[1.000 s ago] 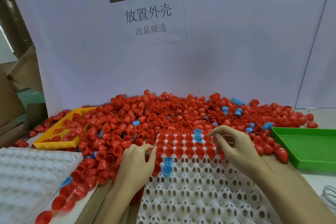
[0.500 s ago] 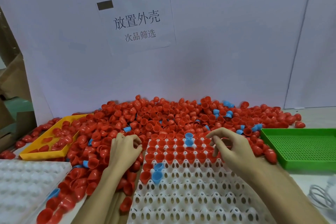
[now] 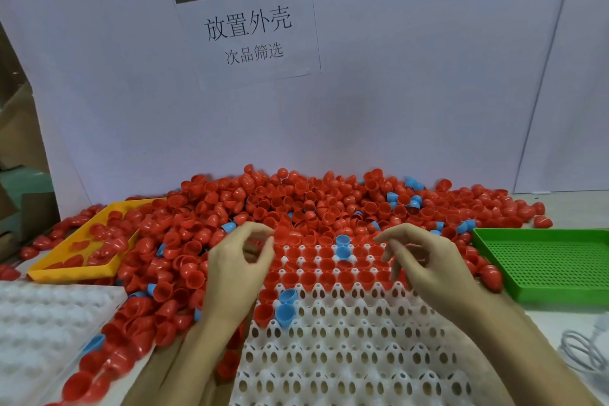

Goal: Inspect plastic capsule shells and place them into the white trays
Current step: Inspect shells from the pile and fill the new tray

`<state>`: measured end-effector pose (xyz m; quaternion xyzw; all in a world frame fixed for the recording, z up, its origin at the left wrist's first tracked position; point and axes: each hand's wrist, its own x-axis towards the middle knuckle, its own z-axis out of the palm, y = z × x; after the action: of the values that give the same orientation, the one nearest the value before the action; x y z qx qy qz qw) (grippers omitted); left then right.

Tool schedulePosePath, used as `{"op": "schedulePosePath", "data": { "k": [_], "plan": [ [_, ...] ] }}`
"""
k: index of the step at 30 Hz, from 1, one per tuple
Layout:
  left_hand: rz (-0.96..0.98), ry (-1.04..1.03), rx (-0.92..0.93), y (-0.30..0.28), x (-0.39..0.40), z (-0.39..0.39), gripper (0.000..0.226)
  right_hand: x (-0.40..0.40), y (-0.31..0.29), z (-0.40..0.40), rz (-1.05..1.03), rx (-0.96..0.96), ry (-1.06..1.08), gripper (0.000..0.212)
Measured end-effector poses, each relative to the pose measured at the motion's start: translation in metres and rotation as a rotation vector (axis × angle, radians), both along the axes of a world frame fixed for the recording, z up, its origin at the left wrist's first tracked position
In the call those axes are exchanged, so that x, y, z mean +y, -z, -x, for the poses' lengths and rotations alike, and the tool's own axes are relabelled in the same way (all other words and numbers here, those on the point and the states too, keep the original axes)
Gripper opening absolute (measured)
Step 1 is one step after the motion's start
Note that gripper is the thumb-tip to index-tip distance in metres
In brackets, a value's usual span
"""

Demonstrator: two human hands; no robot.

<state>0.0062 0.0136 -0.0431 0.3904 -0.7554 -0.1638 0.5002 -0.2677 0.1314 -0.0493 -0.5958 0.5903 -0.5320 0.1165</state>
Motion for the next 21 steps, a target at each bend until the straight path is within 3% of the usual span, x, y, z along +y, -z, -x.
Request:
{"op": "schedulePosePath", "data": {
  "k": [3, 5, 8, 14, 21],
  "plan": [
    [-0.288, 0.216, 0.128, 0.002, 0.023, 0.019, 0.014, 0.004, -0.001, -0.005, -0.077, 0.013, -0.073, 0.03],
    [-0.379, 0.326, 0.137, 0.003, 0.034, 0.027, 0.013, 0.007, -0.002, -0.01, -0.144, -0.004, -0.167, 0.038],
    [-0.436, 0.459, 0.148, 0.001, 0.042, 0.033, 0.013, 0.013, -0.005, -0.021, -0.21, -0.031, -0.279, 0.051],
    [-0.578, 0.583, 0.197, 0.001, 0.046, 0.027, 0.006, 0.018, -0.012, -0.033, -0.192, -0.015, -0.269, 0.039],
    [-0.637, 0.715, 0.235, -0.001, 0.048, 0.027, 0.034, 0.021, -0.014, -0.033, -0.166, -0.112, -0.288, 0.022]
  ]
}}
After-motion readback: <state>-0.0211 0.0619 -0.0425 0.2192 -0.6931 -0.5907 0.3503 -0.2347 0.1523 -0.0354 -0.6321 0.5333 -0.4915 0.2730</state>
